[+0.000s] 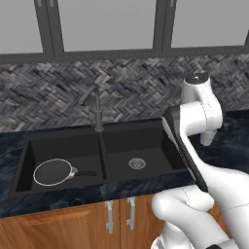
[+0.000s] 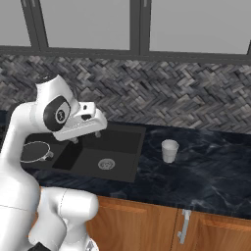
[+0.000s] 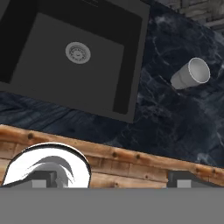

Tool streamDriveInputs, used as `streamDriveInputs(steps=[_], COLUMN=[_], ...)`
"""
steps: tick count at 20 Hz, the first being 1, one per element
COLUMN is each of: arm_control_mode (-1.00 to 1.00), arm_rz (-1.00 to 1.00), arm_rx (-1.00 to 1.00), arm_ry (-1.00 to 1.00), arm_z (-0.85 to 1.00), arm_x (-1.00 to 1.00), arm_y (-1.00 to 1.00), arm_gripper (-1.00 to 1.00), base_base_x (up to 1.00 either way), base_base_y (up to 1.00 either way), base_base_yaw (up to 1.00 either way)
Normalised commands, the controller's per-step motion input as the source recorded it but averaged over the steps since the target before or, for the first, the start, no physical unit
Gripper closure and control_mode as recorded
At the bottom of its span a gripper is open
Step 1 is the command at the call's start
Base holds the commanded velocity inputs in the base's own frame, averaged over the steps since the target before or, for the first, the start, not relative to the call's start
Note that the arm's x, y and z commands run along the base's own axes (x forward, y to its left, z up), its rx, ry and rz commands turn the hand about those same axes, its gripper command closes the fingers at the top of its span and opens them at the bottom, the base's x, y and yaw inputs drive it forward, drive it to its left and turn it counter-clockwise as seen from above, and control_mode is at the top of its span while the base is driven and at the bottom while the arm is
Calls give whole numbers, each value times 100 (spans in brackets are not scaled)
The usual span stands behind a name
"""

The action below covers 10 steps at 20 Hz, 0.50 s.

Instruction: Place the pan in the left basin and the glass cup in the right basin of the sink.

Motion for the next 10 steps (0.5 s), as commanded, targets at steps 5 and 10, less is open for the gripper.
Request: streamDriveInputs(steps=[5, 10], arm_control_mode=[-100, -100], arm_rz=[10, 3], arm_rx=[11, 4], arm_ry=[7, 21], arm_z=[5, 8], arm_x=[9, 20], arm_y=[-37, -35], arm_gripper=[-100, -100], base_base_x=[0, 0], base_base_y=[0, 0], base_base_yaw=[0, 0])
